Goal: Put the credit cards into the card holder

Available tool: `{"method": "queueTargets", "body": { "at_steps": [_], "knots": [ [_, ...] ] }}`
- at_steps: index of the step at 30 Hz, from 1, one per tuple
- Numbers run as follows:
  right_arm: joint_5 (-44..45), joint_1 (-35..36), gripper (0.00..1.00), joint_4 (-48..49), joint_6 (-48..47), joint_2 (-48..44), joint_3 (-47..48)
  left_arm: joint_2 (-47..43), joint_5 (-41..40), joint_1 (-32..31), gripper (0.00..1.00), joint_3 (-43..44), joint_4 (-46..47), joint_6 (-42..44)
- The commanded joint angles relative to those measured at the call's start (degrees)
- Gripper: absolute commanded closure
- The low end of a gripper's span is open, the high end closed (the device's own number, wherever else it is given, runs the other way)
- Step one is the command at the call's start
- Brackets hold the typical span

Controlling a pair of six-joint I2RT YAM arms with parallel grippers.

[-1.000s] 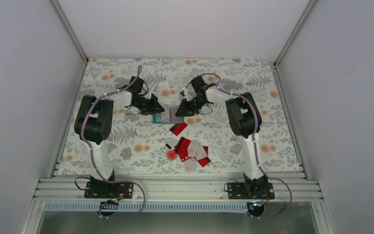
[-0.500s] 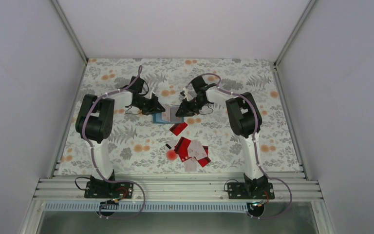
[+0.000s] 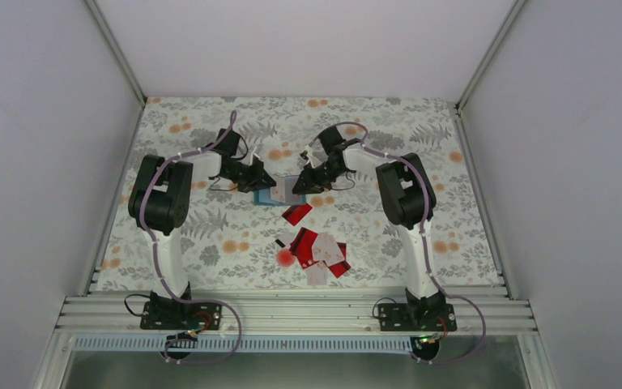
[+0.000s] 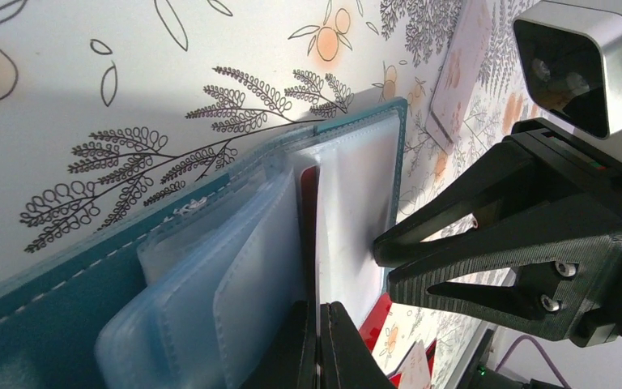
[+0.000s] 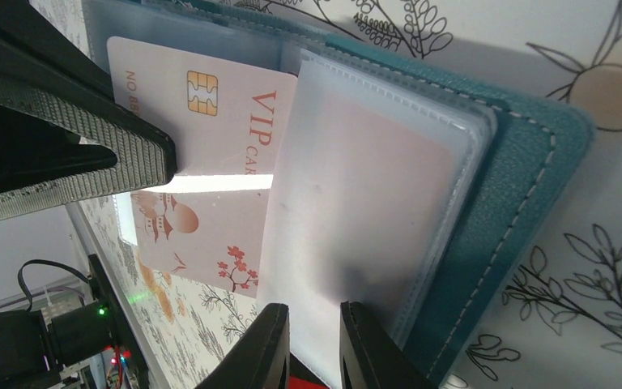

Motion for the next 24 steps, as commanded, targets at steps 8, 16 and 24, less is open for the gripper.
{"method": "queueTargets", "body": {
  "at_steps": [8,16,24],
  "knots": [
    [2.41,-0.73,0.83,-1.22,-1.63,1.71,-1.3,0.87,2.77,0.08,0.98,-1.43,2.75,-3.75],
    [2.27,-0.81,0.83,-1.61,-2.05,1.77,-1.24,2.79,3.01,0.08,0.98,1.09,3.05,-1.9],
    [2.3,-0.9,0.83,-1.9,-1.97,1.53,-1.22,3.39,2.64,0.08,0.98,1.4,2.85,1.19]
  ]
}}
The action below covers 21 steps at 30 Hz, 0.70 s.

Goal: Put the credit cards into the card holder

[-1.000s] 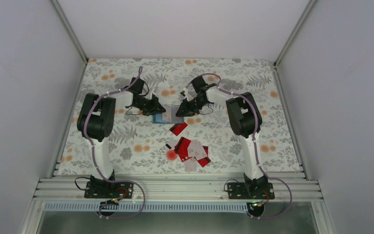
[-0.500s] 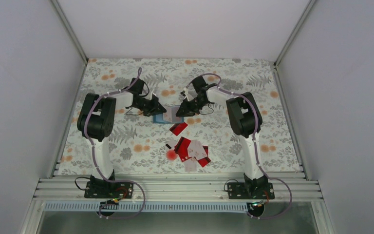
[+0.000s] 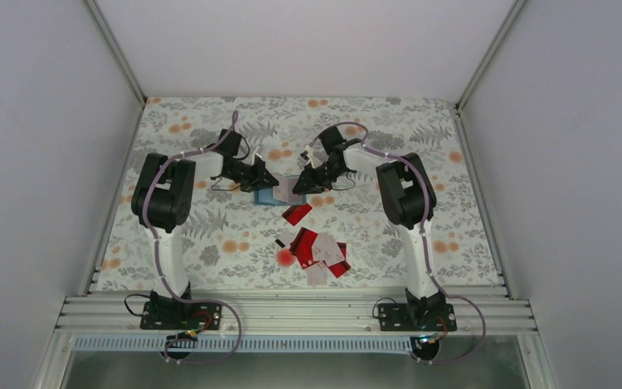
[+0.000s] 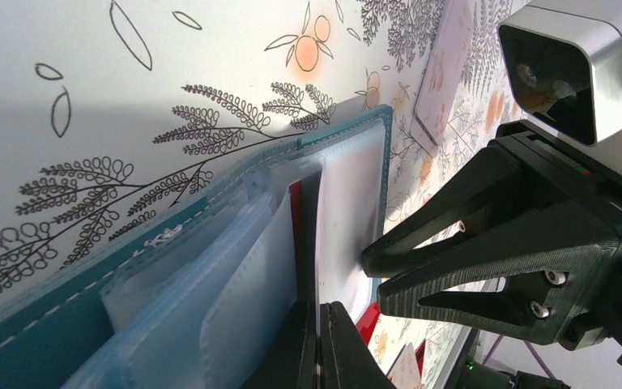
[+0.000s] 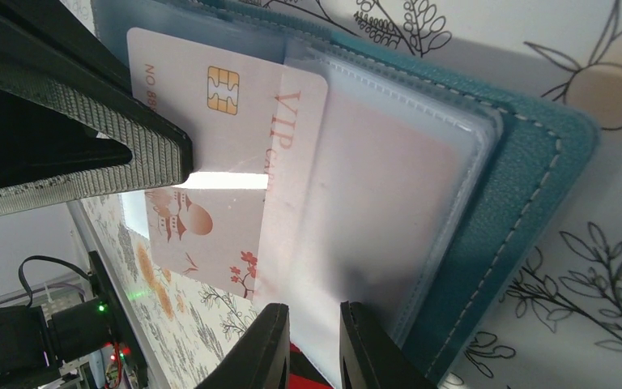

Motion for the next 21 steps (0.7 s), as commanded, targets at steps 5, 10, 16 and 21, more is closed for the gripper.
{"method": "queueTargets", "body": {
  "at_steps": [5,10,16,21],
  "knots": [
    [2.8,-0.75,0.82,-2.14,-1.14,1.45,-0.89,1.32,0.11,0.08,0.98,-0.01,0.62,3.18],
    [2.68,-0.84,0.78,-2.89,-0.96,1.16,0.21,1.26,0.61,-0.09,0.98,-1.55,2.18,2.35],
    [3.09,-1.59,0.69,-3.99,-0.77,-0.61,1.8,1.32,-0.3,-0.57,0.98,-1.53,2.73,1.31],
    [5.16,-2.8,0.67,-3.99,-0.48,-4.64,0.79,1.75,-0.45,-1.12,0.98,-1.2,2.37,1.52]
  ]
}}
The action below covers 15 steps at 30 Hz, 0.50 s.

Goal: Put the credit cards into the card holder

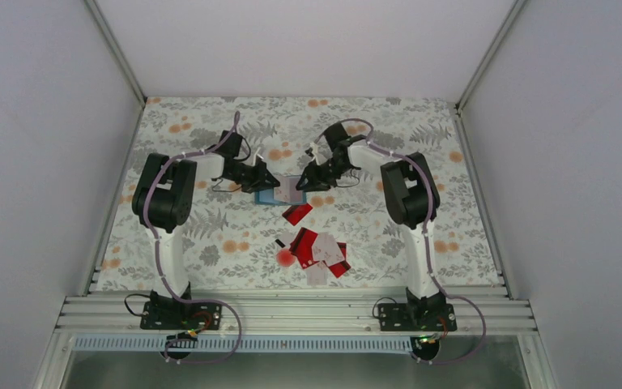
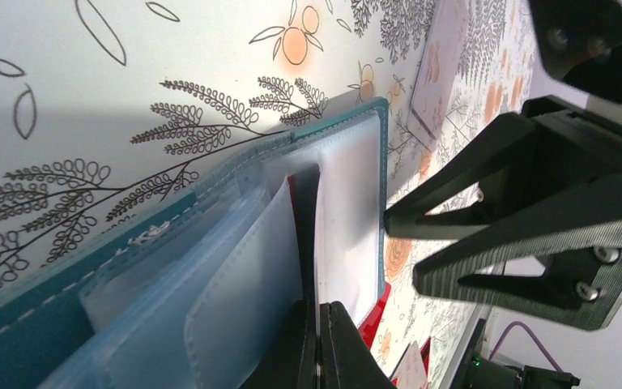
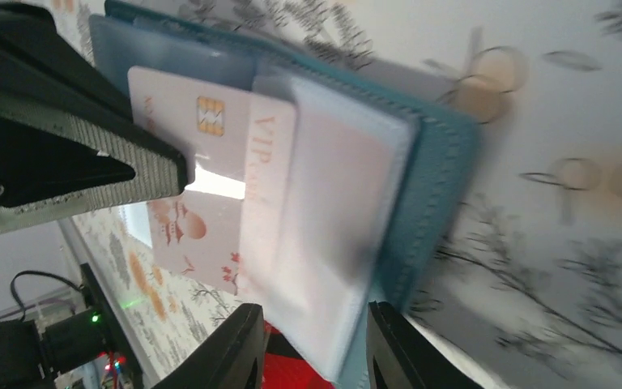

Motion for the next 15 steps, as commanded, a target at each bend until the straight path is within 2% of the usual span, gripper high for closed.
{"method": "queueTargets", "body": {
  "at_steps": [1,4,10,15],
  "knots": [
    [4.86,-1.77,0.67,-1.64,-0.54,-4.42,-0.41,1.71,-0.98,-0.7,0.98,-0.14,0.43,0.47],
    [6.9,-1.88,0.76,-1.72,-0.94,-5.52,-2.29,1.97,-1.0,-0.83,0.98,0.12,0.32,0.49],
    [5.66,-1.88,0.85,1.31,0.48,-4.67,-6.91,2.41,-0.91,-1.31,0.98,0.51,0.51,0.28],
    [3.86,-1.7,0.9,2.82,1.52,-3.12,-7.15,2.7,-0.7,-1.53,0.98,0.76,0.65,-0.01]
  ]
}}
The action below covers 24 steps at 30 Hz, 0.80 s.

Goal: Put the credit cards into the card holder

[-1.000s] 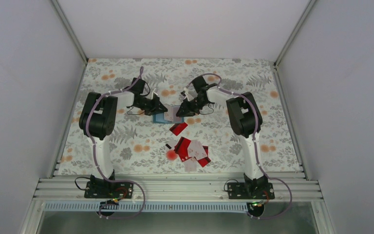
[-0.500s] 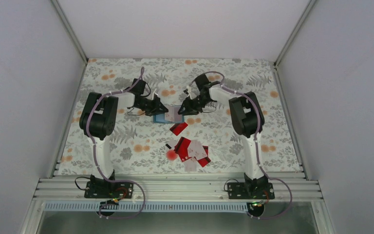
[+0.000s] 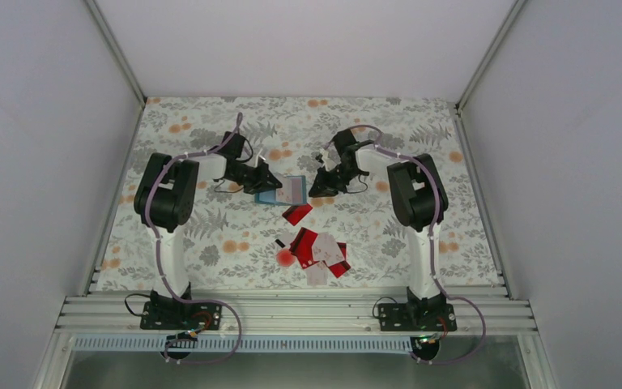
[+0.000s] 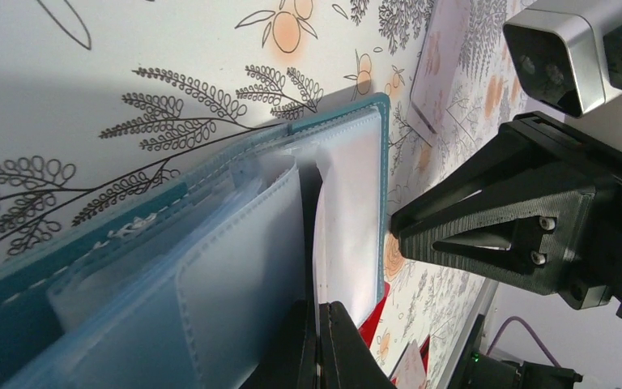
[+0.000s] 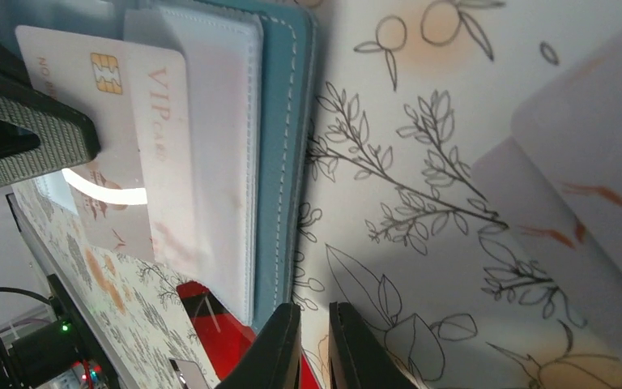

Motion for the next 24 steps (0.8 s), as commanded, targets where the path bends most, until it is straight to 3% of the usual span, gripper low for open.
{"method": "queueTargets", "body": {
  "at_steps": [1,8,24],
  "knots": [
    [-1.42,0.24,0.91,2.51,0.73,1.48,0.41,2.16,-0.84,-0.68,0.98,0.7,0.41,0.12],
    [-2.24,0.59,0.96,2.31,0.64,3.72,2.02,2.82,-0.4,-1.04,0.98,1.45,1.19,-1.13],
    [-3.22,1.42,0.96,2.71,0.43,4.8,1.64,4.87,-0.82,-3.51,0.97,4.27,0.84,-2.5]
  ]
}}
